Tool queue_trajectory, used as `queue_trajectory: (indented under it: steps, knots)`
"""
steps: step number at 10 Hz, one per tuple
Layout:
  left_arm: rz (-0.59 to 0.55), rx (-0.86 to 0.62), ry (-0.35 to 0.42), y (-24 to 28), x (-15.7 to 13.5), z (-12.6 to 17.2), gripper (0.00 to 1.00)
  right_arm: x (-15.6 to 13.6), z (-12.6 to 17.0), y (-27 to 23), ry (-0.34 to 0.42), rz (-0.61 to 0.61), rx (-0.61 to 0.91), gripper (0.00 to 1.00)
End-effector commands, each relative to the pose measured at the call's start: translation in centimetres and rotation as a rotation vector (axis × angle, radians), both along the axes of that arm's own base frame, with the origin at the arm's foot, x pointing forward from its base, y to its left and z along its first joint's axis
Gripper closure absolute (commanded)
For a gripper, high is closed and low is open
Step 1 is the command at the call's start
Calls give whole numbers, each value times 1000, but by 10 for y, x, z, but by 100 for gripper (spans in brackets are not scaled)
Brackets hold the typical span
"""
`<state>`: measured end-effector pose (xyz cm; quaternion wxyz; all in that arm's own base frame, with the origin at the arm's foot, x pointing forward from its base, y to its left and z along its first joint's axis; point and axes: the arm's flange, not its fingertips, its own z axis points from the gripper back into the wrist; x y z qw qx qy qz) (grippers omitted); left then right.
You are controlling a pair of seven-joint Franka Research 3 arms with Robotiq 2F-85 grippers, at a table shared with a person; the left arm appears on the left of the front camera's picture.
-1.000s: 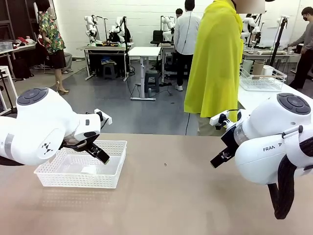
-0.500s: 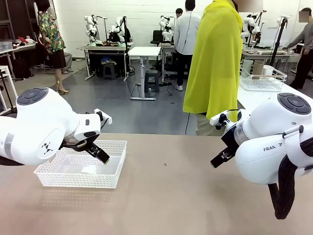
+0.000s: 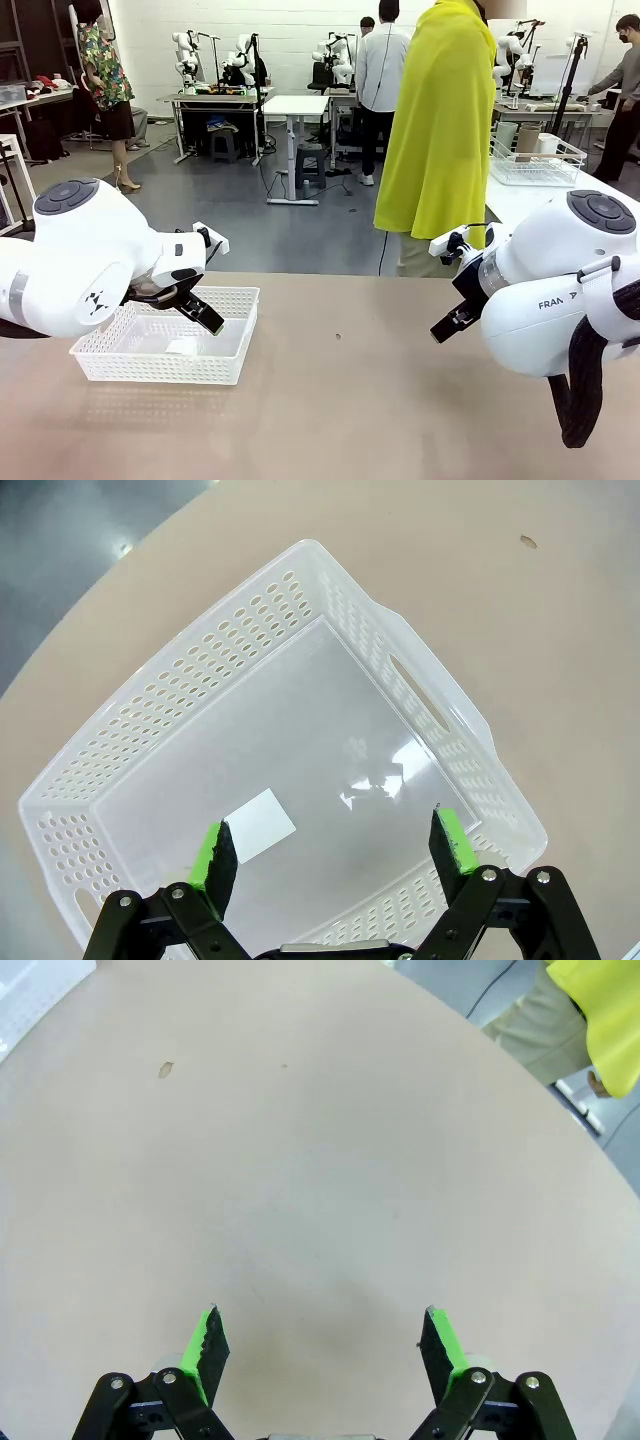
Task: Clean and organize the cups into the basket.
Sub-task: Pick up the Organizing basket and move it to the center of the table, then pick up the Reusable plastic cup from the right side of the table and place it inside the Organizing basket.
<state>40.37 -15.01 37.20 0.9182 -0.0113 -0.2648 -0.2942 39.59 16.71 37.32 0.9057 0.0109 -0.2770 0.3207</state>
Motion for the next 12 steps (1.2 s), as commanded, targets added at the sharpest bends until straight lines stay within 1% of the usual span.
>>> queue_trajectory:
  steps: [1,2,3,4,5,6,7,8,9,10,11,12]
  knots:
    - [0,0,0,0,0,0,0,0,0,0,0,0,0,0]
    - [0,0,0,0,0,0,0,0,0,0,0,0,0,0]
    - [-31,36,-29,5,-26,31,0,-22,26,-8,-25,-25,-25,0]
    - [-81,111,-109,17,-57,59,0,-53,53,-20,-24,-16,-34,0]
    - [-77,180,-125,26,-94,84,0,-88,74,-35,-3,-26,-76,0]
    - [-97,231,-117,34,-117,94,0,-117,88,-48,19,-51,-101,0]
    - [-110,264,-98,39,-137,94,0,-146,96,-56,37,-53,-112,0]
    - [-134,264,-81,42,-151,91,0,-171,96,-61,52,-55,-132,0]
    - [-157,264,-80,40,-160,86,0,-184,93,-64,68,-56,-120,0]
    - [-148,315,-188,35,-161,75,0,-181,88,-63,5,-100,-211,0]
    - [-114,269,-83,12,-92,153,0,-110,156,-41,60,-46,-123,0]
    - [-114,269,-83,12,-92,153,0,-110,156,-41,60,-46,-123,0]
